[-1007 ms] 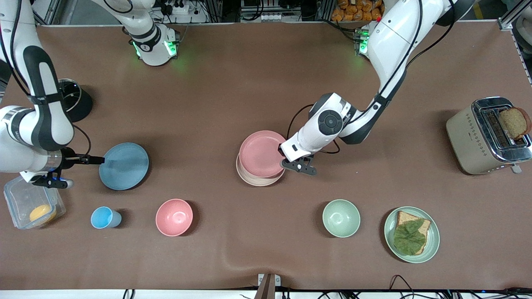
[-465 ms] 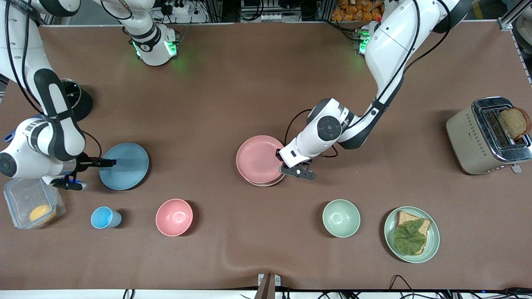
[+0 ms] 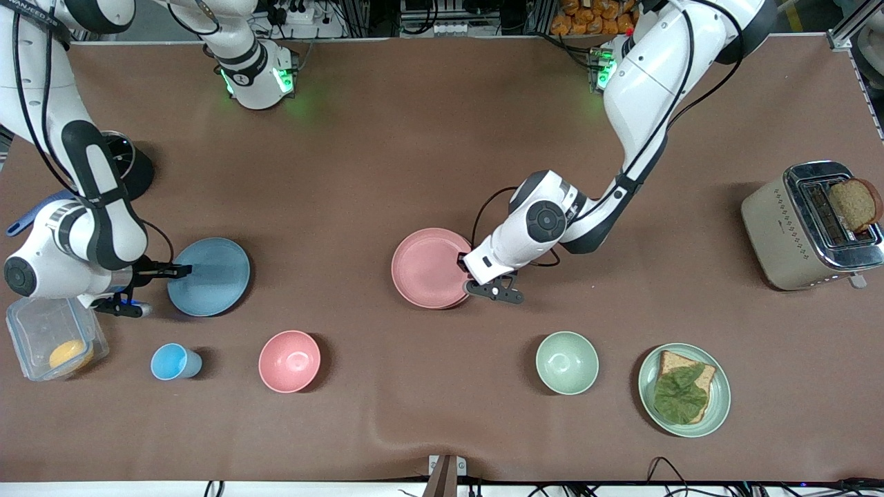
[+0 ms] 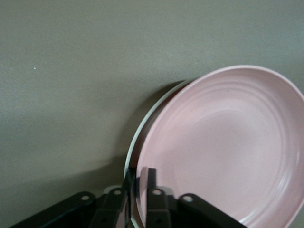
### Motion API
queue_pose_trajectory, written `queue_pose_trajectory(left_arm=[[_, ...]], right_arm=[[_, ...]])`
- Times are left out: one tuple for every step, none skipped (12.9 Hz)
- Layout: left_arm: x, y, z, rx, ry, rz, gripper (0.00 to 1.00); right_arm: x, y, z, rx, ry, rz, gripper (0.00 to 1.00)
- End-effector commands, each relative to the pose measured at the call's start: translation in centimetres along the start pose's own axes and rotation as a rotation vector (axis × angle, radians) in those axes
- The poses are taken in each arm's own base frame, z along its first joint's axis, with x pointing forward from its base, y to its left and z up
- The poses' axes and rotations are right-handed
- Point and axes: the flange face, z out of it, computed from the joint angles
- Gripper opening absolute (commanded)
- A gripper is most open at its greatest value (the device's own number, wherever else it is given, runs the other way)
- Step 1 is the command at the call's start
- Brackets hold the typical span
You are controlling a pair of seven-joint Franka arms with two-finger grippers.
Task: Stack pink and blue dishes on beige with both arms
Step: 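Lower the pink plate onto the beige plate while the right gripper grasps the blue plate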
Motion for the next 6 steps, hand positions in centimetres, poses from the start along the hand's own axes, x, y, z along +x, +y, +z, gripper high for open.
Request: queue_pose_trajectory(left_arm=[[1.2,-0.4,-0.9,0.005,0.033,0.001,1.0],[2.4,-0.1,-2.7,-0.003,0.069,-0.002,1.0],[3.0,-0.7,-3.9,0.0,0.081,-0.012,1.0],[3.5,-1.3,-5.7,0.001,0.088,-0.025,1.0],[3.8,-1.4,-7.8,0.014,0.085,-0.028,1.0],[3.8,-1.0,-10.2,0.026,0.079,-0.027,1.0]], right_arm=[[0.2,-0.1,-0.3,0.015,0.008,-0.011,0.0],[0.2,-0.3,-0.4,0.014,0.009,-0.014,0.0],[0.2,-0.6,-1.1,0.013,0.013,-0.019,0.0],[0.1,-1.0,-2.0,0.012,0.02,-0.022,0.0],[-0.3,-1.5,-3.5,0.014,0.018,-0.025,0.0],[-0.7,-2.2,-5.7,0.015,0.016,-0.029,0.0]])
